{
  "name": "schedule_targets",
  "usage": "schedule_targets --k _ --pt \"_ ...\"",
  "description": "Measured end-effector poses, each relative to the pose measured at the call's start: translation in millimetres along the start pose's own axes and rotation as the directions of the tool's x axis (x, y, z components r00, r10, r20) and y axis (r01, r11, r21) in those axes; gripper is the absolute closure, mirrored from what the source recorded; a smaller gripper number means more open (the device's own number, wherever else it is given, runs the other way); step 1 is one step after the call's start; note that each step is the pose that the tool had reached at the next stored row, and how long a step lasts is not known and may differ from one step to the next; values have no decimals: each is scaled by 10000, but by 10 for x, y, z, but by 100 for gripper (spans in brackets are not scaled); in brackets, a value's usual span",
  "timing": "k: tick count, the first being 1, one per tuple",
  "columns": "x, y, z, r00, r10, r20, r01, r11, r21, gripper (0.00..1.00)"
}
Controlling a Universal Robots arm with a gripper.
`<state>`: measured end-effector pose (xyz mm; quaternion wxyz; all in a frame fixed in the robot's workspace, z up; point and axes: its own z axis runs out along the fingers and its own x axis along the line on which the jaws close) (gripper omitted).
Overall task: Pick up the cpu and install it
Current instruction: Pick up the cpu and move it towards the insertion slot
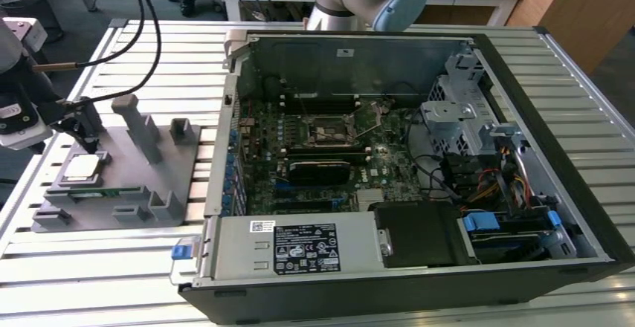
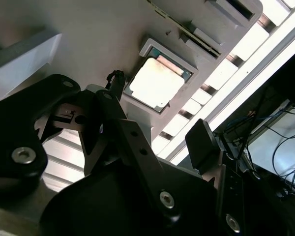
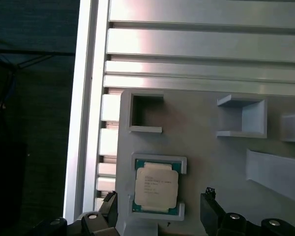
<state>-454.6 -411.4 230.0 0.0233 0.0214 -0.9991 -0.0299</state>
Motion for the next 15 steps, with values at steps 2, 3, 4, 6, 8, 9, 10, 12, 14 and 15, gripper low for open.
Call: schedule_targets --k 2,3,4,6,8,9,10,12,14,15 --pt "-1 -2 32 10000 14 1 -14 10000 16 24" --pt "-1 -3 48 10000 25 3 -25 10000 26 24" --pt "-1 -4 63 10000 39 3 -39 10000 31 24" --pt "2 -5 91 10000 54 5 -54 10000 32 24" --pt "12 -6 118 10000 70 11 -70 10000 35 24" --pt "16 -7 133 10000 79 18 -79 10000 37 24" --pt "18 -8 148 10000 88 25 -88 10000 40 24" --pt "19 -9 174 9999 108 27 -108 9999 41 24" --pt "18 -10 200 9999 113 27 -113 9999 41 24" --pt "18 -11 212 9999 114 27 -114 9999 41 24"
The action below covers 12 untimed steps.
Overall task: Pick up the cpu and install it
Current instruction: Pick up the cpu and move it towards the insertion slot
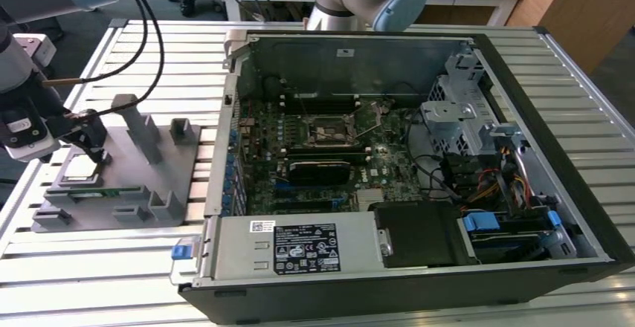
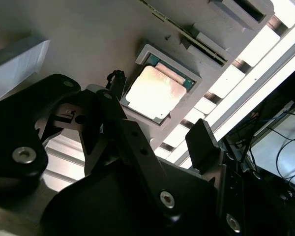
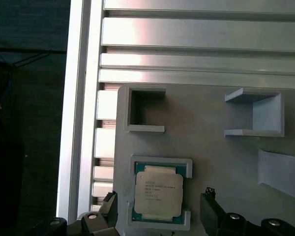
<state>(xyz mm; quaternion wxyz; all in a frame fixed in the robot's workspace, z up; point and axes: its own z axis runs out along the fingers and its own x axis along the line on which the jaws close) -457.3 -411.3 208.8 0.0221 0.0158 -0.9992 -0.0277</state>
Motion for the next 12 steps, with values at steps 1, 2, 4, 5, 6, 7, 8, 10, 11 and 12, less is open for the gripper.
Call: schedule_targets --k 1,2,4,5,6,7,8,10,11,12 --pt "0 -1 11 10000 0 0 0 10000 0 24" --pt "-1 -1 22 10000 -1 0 1 10000 0 24" --pt "-2 -1 48 10000 3 0 -3 10000 1 24" --pt "-2 1 62 10000 13 1 -13 10000 1 24" --pt "-2 2 73 10000 23 1 -23 10000 2 24" --pt "-2 3 86 10000 36 1 -36 10000 2 24" --pt "-1 6 97 10000 61 2 -61 10000 2 24" --pt "-1 14 120 9999 129 7 -129 9999 1 24" --pt "0 19 131 9999 165 9 -165 9999 0 24" --pt "-1 23 142 9998 194 11 -194 9998 0 24"
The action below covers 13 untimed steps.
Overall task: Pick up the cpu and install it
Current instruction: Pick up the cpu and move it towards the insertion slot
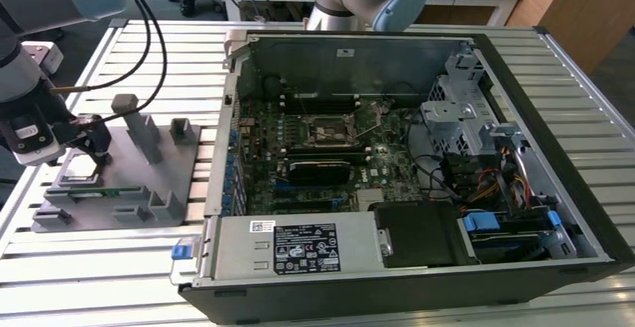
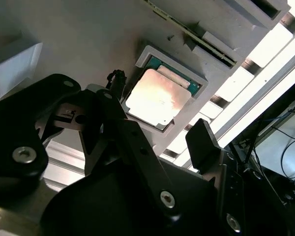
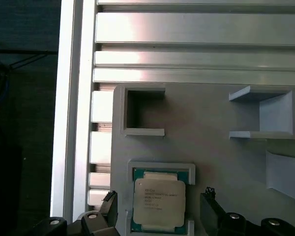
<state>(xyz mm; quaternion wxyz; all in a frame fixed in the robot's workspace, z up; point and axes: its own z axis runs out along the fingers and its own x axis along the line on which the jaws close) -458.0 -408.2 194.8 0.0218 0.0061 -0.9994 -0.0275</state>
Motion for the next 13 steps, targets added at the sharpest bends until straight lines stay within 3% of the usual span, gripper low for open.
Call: schedule_targets --k 10,12,13 --pt "-3 6 104 10000 38 30 -38 10000 17 24" --pt "-2 7 112 10000 38 44 -38 10000 24 25" --pt "4 7 113 10000 38 64 -39 10000 26 32"
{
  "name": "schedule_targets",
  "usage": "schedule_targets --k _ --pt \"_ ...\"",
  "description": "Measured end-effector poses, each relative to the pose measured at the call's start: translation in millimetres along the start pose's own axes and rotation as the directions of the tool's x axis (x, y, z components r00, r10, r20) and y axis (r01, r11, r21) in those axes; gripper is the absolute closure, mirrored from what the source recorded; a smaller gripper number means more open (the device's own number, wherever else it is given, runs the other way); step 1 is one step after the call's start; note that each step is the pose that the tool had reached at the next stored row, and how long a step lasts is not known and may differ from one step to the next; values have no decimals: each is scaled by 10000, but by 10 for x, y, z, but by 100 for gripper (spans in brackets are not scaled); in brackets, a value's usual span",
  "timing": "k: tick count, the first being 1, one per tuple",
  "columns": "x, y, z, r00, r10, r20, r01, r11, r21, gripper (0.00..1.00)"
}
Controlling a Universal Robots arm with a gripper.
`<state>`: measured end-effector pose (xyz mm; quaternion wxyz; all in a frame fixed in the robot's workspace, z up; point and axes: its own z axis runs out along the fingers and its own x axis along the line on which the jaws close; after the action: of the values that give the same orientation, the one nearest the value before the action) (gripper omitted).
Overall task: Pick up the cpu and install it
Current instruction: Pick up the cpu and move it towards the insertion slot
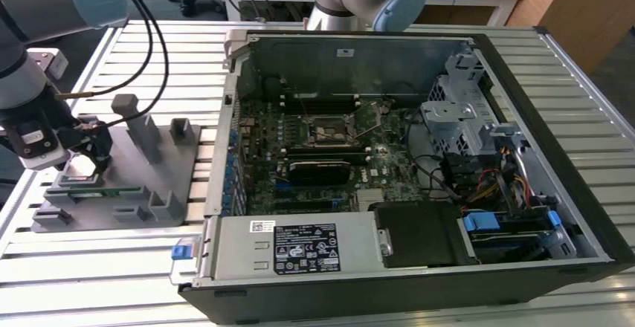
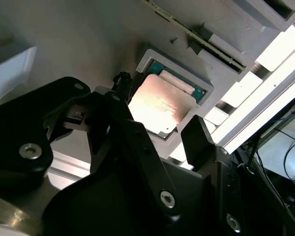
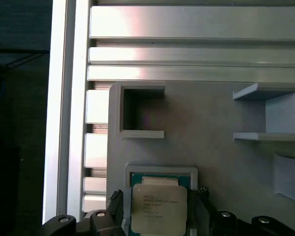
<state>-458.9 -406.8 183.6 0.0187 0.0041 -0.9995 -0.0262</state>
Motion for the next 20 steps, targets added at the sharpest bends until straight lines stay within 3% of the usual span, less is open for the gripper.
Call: schedule_targets --k 7,15,16,17,20 --pt "38 8 2 9999 -8 104 8 10000 8 32" --pt "63 15 4 9997 -14 236 12 10000 85 34" --pt "64 16 5 9997 -12 246 9 9999 116 34" --pt "65 16 6 9997 -11 252 6 9999 170 41" --pt "64 15 9 9996 -9 267 1 9995 304 41"
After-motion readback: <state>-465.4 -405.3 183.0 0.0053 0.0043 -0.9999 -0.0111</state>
